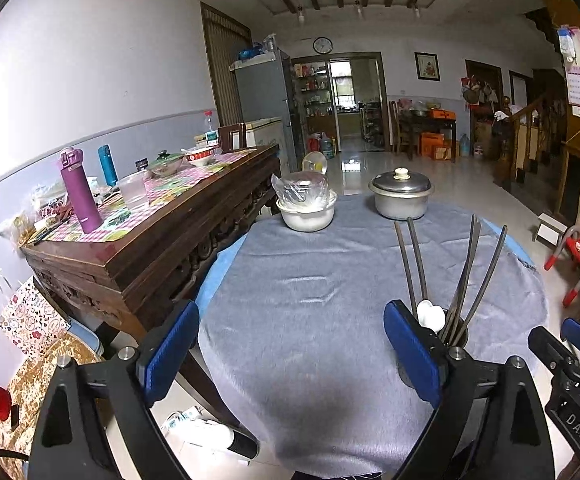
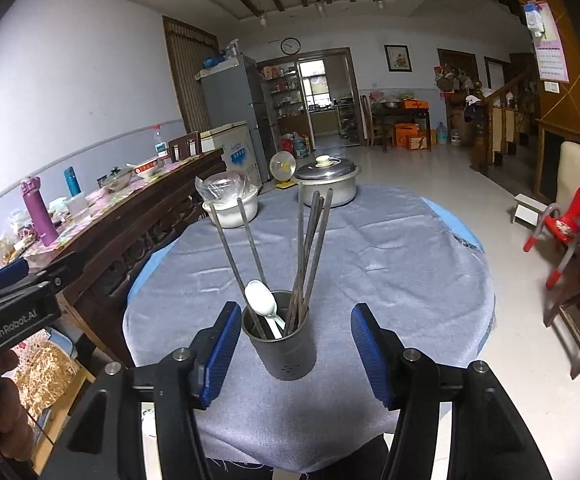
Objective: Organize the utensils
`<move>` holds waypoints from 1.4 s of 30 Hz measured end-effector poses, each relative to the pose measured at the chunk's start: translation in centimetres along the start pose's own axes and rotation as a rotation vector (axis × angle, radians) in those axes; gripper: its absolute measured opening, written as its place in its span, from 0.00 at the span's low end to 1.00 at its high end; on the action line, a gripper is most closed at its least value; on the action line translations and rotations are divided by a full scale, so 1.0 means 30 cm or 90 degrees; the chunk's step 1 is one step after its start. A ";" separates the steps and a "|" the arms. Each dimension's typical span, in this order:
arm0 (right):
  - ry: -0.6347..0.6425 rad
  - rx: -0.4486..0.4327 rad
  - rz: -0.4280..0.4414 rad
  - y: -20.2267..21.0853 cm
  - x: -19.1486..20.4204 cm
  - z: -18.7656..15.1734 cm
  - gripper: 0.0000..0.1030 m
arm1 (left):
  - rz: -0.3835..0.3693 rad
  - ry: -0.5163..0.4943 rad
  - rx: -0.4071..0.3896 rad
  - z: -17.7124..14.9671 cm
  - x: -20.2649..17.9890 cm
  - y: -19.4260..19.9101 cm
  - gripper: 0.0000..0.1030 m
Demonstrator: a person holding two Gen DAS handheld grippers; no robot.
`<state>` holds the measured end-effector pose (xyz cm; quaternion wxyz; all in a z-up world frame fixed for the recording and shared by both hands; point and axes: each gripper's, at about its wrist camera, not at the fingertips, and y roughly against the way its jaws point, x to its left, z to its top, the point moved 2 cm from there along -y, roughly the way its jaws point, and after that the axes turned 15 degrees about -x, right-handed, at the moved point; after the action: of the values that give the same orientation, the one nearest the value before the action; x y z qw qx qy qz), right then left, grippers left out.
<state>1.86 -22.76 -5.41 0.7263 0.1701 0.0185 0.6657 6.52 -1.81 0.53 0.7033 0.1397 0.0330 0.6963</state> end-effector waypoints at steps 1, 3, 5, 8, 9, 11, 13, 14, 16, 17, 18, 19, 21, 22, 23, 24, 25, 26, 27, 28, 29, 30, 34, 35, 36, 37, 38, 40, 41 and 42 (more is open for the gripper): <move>0.001 0.001 0.000 -0.002 0.004 -0.001 0.59 | -0.001 0.002 0.001 -0.001 0.003 -0.002 0.91; 0.003 0.004 0.004 -0.006 0.011 -0.003 0.60 | -0.002 0.008 0.003 0.000 0.010 -0.006 0.91; 0.003 0.003 0.003 -0.010 0.014 -0.002 0.60 | 0.001 0.009 0.001 0.001 0.016 -0.006 0.91; -0.004 0.004 0.003 -0.011 0.006 0.001 0.60 | 0.003 0.012 -0.001 0.000 0.022 -0.004 0.91; -0.006 0.003 0.001 -0.010 0.004 0.002 0.60 | 0.001 0.012 0.000 0.000 0.023 -0.009 0.91; -0.009 0.004 0.002 -0.010 0.000 0.003 0.60 | -0.002 0.011 0.002 -0.002 0.021 -0.008 0.91; -0.011 0.005 0.002 -0.010 -0.001 0.005 0.60 | -0.002 0.011 0.003 -0.002 0.019 -0.009 0.91; -0.010 0.005 0.003 -0.010 -0.001 0.005 0.60 | -0.002 0.011 0.003 -0.002 0.019 -0.009 0.91; -0.009 0.005 0.003 -0.010 -0.001 0.005 0.60 | -0.002 0.011 0.003 -0.003 0.018 -0.007 0.91; -0.009 0.005 0.003 -0.011 -0.001 0.006 0.60 | -0.002 0.011 0.003 -0.003 0.018 -0.008 0.91; -0.008 0.006 0.004 -0.010 -0.001 0.006 0.60 | -0.001 0.012 0.003 -0.004 0.017 -0.007 0.91; -0.007 0.006 0.005 -0.011 0.000 0.007 0.60 | -0.001 0.012 0.003 -0.005 0.017 -0.008 0.91; -0.008 0.006 0.006 -0.011 -0.002 0.008 0.60 | -0.001 0.012 0.002 -0.005 0.017 -0.008 0.91; -0.008 0.007 0.006 -0.011 -0.001 0.007 0.60 | 0.000 0.011 0.001 -0.006 0.016 -0.008 0.91; -0.008 0.007 0.006 -0.011 0.000 0.008 0.60 | 0.001 0.010 0.000 -0.006 0.017 -0.007 0.91; -0.008 0.007 0.006 -0.011 0.001 0.009 0.60 | 0.001 0.009 -0.001 -0.007 0.016 -0.006 0.91; -0.007 0.007 0.006 -0.011 0.000 0.008 0.60 | 0.000 0.008 -0.001 -0.007 0.015 -0.005 0.91; -0.007 0.008 0.007 -0.011 0.001 0.008 0.60 | -0.001 0.008 -0.002 -0.007 0.015 -0.004 0.91; -0.007 0.008 0.008 -0.011 0.002 0.008 0.60 | -0.003 0.008 -0.002 -0.007 0.014 -0.004 0.91; -0.007 0.008 0.009 -0.011 0.004 0.009 0.60 | -0.004 0.009 -0.003 -0.006 0.015 -0.002 0.91; -0.006 0.008 0.010 -0.010 0.006 0.010 0.60 | -0.005 0.009 -0.003 -0.006 0.015 -0.001 0.91; -0.006 0.008 0.009 -0.011 0.006 0.010 0.60 | -0.004 0.008 -0.004 -0.006 0.015 0.001 0.91; -0.004 0.009 0.012 -0.011 0.012 0.012 0.60 | -0.006 0.008 -0.004 -0.003 0.017 0.002 0.91; -0.004 0.010 0.012 -0.012 0.013 0.012 0.60 | -0.006 0.008 -0.004 -0.002 0.019 0.004 0.91; -0.005 0.010 0.012 -0.011 0.012 0.012 0.60 | -0.006 0.009 -0.004 -0.002 0.018 0.004 0.91; -0.005 0.009 0.012 -0.012 0.013 0.012 0.60 | -0.006 0.010 -0.004 -0.002 0.019 0.004 0.91; -0.005 0.009 0.013 -0.012 0.014 0.012 0.60 | -0.005 0.009 -0.005 -0.002 0.019 0.004 0.91; -0.005 0.009 0.013 -0.012 0.015 0.012 0.60 | -0.005 0.010 -0.005 -0.002 0.021 0.004 0.91; -0.005 0.010 0.013 -0.012 0.015 0.012 0.60 | -0.006 0.011 -0.005 -0.003 0.021 0.004 0.91; -0.004 0.009 0.013 -0.011 0.015 0.012 0.60 | -0.005 0.011 -0.005 -0.004 0.021 0.005 0.91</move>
<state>2.32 -22.40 -5.07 0.7182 0.1779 0.0191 0.6724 6.36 -1.17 0.56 0.7063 0.1308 0.0372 0.6947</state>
